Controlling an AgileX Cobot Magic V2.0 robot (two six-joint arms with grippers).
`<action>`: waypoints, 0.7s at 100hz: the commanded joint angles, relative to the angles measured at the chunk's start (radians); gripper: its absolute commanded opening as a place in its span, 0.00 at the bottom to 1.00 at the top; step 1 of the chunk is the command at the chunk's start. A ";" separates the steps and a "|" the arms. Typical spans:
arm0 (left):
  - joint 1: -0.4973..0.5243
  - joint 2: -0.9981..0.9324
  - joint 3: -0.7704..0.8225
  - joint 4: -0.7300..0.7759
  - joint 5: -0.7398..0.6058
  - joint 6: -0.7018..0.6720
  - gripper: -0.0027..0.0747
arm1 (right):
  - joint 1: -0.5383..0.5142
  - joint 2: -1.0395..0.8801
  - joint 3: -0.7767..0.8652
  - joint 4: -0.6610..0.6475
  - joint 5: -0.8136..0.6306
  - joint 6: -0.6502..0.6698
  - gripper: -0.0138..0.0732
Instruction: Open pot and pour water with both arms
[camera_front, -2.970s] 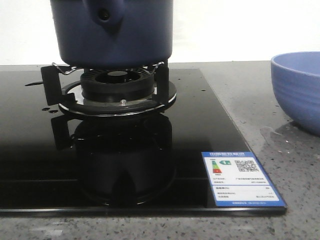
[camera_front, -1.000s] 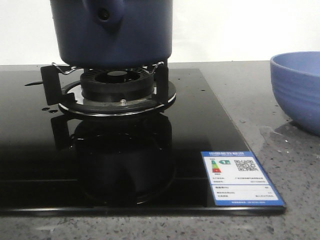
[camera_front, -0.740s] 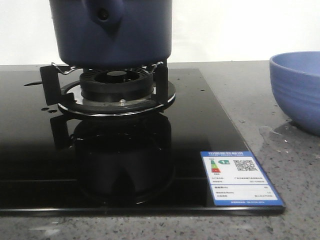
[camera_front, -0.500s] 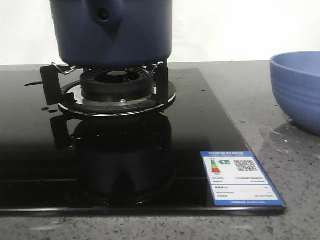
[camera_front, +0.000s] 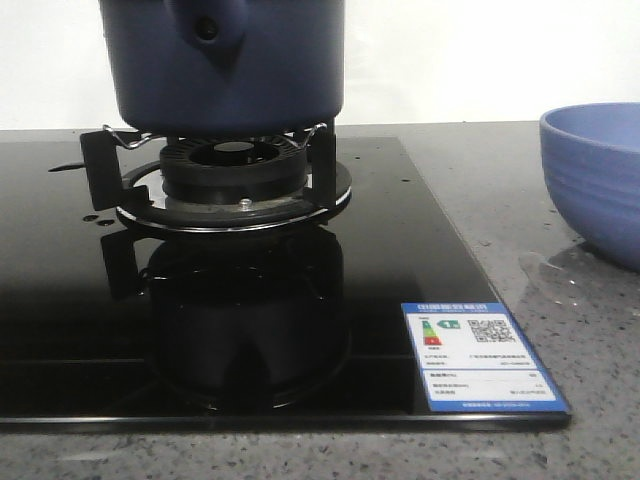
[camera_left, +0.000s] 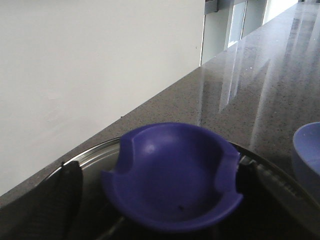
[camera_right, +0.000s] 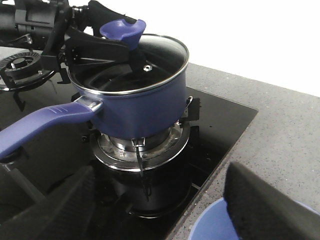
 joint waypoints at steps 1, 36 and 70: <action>-0.017 -0.024 -0.037 -0.065 0.053 0.001 0.74 | 0.003 0.006 -0.032 0.053 -0.042 -0.008 0.73; -0.029 -0.024 -0.037 -0.072 0.055 0.001 0.37 | 0.003 0.006 -0.032 0.054 -0.042 -0.008 0.73; -0.027 -0.047 -0.085 -0.082 0.113 -0.005 0.25 | 0.003 0.006 -0.032 0.059 -0.043 -0.008 0.73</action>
